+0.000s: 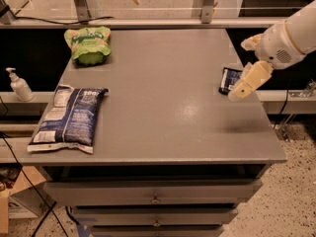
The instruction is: Move rxbar blueberry near green rice chip bag
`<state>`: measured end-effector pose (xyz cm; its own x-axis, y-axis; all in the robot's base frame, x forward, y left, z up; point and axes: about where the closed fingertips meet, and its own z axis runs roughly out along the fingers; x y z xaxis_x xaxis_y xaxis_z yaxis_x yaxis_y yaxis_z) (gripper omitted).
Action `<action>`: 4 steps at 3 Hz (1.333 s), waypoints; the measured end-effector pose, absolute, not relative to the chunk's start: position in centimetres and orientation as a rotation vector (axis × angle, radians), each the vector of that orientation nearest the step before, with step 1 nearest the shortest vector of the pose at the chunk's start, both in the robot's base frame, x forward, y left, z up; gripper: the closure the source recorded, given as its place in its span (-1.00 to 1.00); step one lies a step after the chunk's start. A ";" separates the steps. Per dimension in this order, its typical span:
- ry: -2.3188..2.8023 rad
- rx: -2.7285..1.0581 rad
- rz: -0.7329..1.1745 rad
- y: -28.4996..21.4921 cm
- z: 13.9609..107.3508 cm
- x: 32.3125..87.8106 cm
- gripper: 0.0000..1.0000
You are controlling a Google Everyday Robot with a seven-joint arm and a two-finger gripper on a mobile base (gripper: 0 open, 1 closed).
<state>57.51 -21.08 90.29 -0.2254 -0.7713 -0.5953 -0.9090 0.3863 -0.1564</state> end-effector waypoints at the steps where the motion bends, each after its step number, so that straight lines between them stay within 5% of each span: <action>1: 2.070 -1.359 0.329 -22.2 87.8 61.0 -1.00; 3: 2.165 -1.267 0.361 -25.1 82.1 65.1 -1.00; 4: 2.192 -1.266 0.376 -25.2 80.5 65.6 -0.65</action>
Offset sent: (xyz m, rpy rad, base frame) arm 0.0931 -0.0550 -0.0827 0.0479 0.0568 -0.1583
